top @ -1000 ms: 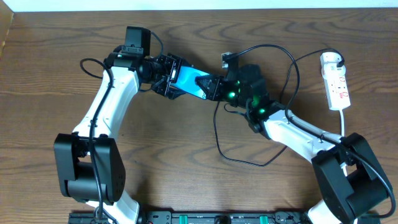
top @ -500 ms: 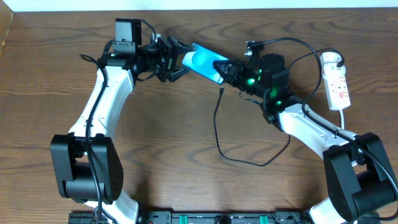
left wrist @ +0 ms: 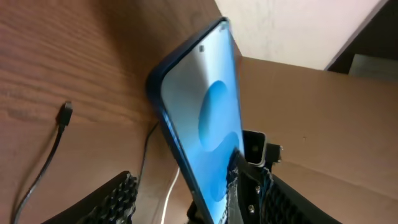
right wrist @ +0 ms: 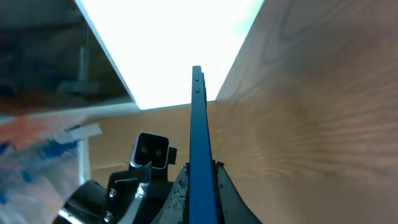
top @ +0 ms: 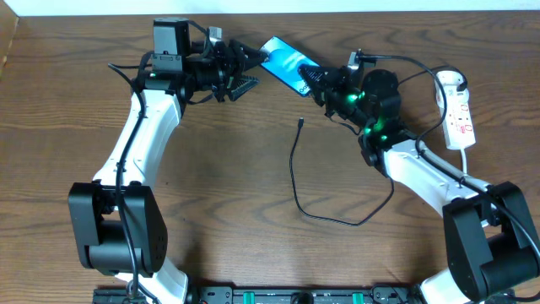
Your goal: Plug charger to phone and switch on socket
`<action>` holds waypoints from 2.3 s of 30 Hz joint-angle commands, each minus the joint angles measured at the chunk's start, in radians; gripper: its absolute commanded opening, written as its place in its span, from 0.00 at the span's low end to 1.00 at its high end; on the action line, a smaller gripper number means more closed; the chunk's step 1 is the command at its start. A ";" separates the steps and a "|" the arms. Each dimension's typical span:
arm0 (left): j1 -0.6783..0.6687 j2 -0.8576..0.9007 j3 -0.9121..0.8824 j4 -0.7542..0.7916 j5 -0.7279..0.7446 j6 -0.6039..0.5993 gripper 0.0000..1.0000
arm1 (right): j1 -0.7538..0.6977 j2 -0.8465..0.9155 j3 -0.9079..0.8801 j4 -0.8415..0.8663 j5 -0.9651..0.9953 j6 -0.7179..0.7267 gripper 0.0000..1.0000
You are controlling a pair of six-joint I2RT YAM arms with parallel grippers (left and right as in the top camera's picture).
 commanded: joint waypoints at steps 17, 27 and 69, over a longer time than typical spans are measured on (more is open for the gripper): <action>0.001 -0.027 0.013 0.103 0.016 0.090 0.57 | 0.095 -0.036 0.016 0.084 0.134 0.257 0.01; 0.001 -0.026 0.008 0.240 0.001 -0.110 0.56 | 0.110 -0.036 0.016 0.138 0.141 0.279 0.01; -0.024 -0.026 0.008 0.258 -0.034 -0.225 0.07 | 0.160 -0.034 0.016 0.076 0.170 0.278 0.03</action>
